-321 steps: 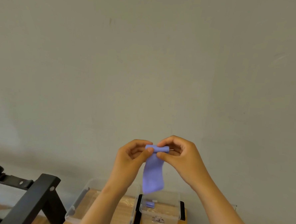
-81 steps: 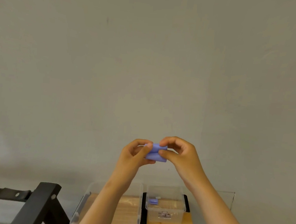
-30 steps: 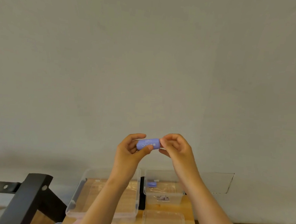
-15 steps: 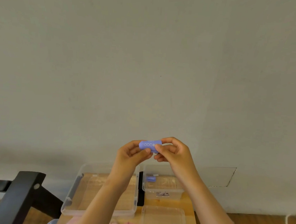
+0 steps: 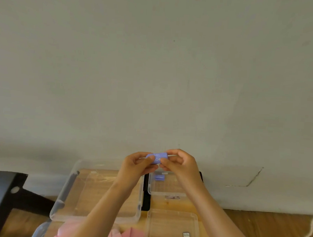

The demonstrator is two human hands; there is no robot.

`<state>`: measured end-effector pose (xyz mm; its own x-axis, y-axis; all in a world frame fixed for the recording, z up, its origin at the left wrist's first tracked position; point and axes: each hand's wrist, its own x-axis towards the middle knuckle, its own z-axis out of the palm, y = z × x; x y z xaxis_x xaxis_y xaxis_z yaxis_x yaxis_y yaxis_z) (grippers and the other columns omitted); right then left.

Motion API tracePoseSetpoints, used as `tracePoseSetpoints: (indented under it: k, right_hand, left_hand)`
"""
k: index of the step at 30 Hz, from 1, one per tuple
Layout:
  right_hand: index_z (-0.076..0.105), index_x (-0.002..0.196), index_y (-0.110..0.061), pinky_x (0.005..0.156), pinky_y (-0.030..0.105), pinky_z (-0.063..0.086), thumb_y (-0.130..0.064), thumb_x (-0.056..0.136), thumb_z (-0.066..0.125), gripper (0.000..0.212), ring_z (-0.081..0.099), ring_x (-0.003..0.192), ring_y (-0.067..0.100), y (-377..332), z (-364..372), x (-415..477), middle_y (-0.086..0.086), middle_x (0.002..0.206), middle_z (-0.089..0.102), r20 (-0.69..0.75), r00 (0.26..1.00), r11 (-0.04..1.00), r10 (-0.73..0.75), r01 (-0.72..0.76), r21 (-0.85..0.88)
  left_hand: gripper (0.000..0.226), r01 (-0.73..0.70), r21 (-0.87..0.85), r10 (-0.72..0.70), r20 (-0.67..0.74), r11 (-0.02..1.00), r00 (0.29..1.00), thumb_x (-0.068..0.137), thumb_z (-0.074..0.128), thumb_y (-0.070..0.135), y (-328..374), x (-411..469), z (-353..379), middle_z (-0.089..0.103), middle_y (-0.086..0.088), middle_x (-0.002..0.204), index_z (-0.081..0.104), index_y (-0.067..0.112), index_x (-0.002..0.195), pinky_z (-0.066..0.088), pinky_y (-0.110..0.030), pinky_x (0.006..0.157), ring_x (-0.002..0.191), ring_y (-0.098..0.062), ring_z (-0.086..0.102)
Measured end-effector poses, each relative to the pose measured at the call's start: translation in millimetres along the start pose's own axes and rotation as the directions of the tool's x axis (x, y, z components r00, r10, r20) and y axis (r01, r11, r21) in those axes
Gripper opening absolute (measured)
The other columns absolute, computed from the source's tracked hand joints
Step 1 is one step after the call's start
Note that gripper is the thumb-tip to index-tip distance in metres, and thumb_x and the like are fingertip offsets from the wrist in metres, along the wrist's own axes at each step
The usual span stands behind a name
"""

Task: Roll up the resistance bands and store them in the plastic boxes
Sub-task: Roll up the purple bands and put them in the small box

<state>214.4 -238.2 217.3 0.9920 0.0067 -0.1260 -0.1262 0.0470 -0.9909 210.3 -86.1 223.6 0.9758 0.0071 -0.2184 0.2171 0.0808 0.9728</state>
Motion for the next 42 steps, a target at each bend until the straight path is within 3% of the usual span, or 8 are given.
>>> tracePoseSetpoints:
  k: [4, 10, 15, 18, 21, 27, 32, 42]
  right_hand:
    - [0.066, 0.101, -0.007, 0.075, 0.031, 0.060, -0.009, 0.084, 0.070, 0.018, 0.073, 0.078, 0.022, 40, -3, 24, 0.007, 0.083, 0.075, 0.052, 0.988, 0.989, 0.144, -0.146, 0.026]
    - [0.068, 0.096, -0.008, 0.070, 0.021, 0.057, -0.005, 0.084, 0.070, 0.013, 0.071, 0.078, 0.015, 92, -7, 65, 0.005, 0.090, 0.073, 0.087, 0.956, 0.959, 0.281, -0.276, -0.069]
    - [0.065, 0.087, -0.013, 0.062, 0.014, 0.053, -0.006, 0.084, 0.070, 0.009, 0.067, 0.064, 0.007, 136, -8, 93, 0.003, 0.076, 0.070, 0.063, 0.922, 0.918, 0.381, -0.369, -0.143]
    - [0.063, 0.081, -0.016, 0.052, 0.013, 0.049, -0.003, 0.085, 0.068, 0.014, 0.064, 0.063, 0.009, 164, -14, 106, 0.003, 0.075, 0.068, 0.049, 0.885, 0.880, 0.463, -0.452, -0.146]
    - [0.066, 0.081, -0.014, 0.060, 0.021, 0.048, 0.000, 0.084, 0.067, 0.014, 0.062, 0.061, 0.012, 191, -22, 117, 0.004, 0.069, 0.067, 0.033, 0.846, 0.833, 0.532, -0.515, -0.201]
    - [0.059, 0.069, -0.014, 0.046, 0.017, 0.044, 0.006, 0.082, 0.065, 0.025, 0.055, 0.037, 0.004, 236, -23, 144, 0.007, 0.060, 0.060, -0.008, 0.800, 0.752, 0.600, -0.568, -0.335]
    - [0.058, 0.072, -0.011, 0.050, 0.023, 0.047, 0.006, 0.081, 0.068, 0.022, 0.057, 0.051, 0.016, 269, -16, 169, 0.011, 0.065, 0.060, -0.034, 0.772, 0.698, 0.635, -0.592, -0.402]
    - [0.059, 0.090, -0.004, 0.044, 0.022, 0.049, 0.004, 0.087, 0.063, 0.010, 0.059, 0.053, 0.012, 306, -4, 198, 0.008, 0.071, 0.062, -0.079, 0.647, 0.590, 0.758, -0.733, -0.340]
  left_hand:
    - [0.012, 0.003, 0.053, -0.002, -0.025, 0.999, 1.000, 0.092, 0.060, 0.007, -37, 28, -5, 0.074, -0.014, 0.081, 0.066, 0.000, 0.100, 0.055, -0.019, 0.067, 0.074, -0.017, 0.072]
    - [0.008, 0.037, 0.100, -0.034, -0.035, 0.994, 0.999, 0.091, 0.060, 0.004, -96, 73, -14, 0.073, 0.001, 0.070, 0.066, 0.002, 0.095, 0.053, -0.016, 0.061, 0.064, -0.008, 0.068]
    - [0.014, 0.057, 0.251, -0.028, -0.121, 0.966, 0.992, 0.094, 0.059, 0.019, -149, 104, -26, 0.071, 0.001, 0.086, 0.067, 0.011, 0.102, 0.051, -0.017, 0.069, 0.080, -0.011, 0.066]
    - [0.016, -0.026, 0.591, 0.140, -0.149, 0.806, 0.979, 0.097, 0.054, 0.021, -178, 112, -40, 0.063, 0.009, 0.106, 0.064, 0.021, 0.109, 0.041, -0.010, 0.077, 0.097, -0.006, 0.057]
    - [0.031, -0.127, 0.772, 0.254, -0.046, 0.623, 0.966, 0.093, 0.059, 0.024, -201, 113, -51, 0.047, 0.015, 0.125, 0.056, 0.024, 0.124, 0.027, -0.012, 0.097, 0.120, -0.001, 0.037]
    - [0.045, -0.177, 0.750, 0.260, 0.007, 0.637, 0.965, 0.088, 0.064, 0.037, -245, 124, -53, 0.028, 0.020, 0.142, 0.049, 0.028, 0.130, 0.021, -0.017, 0.110, 0.132, 0.004, 0.022]
    - [0.028, -0.223, 0.659, 0.331, -0.043, 0.719, 0.943, 0.089, 0.058, 0.038, -265, 128, -48, 0.019, 0.035, 0.142, 0.055, 0.037, 0.117, 0.016, -0.005, 0.101, 0.130, 0.020, 0.012]
    - [0.029, -0.262, 0.653, 0.363, -0.022, 0.711, 0.931, 0.086, 0.054, 0.048, -268, 128, -50, 0.016, 0.039, 0.140, 0.057, 0.037, 0.113, 0.012, 0.006, 0.095, 0.131, 0.018, 0.011]
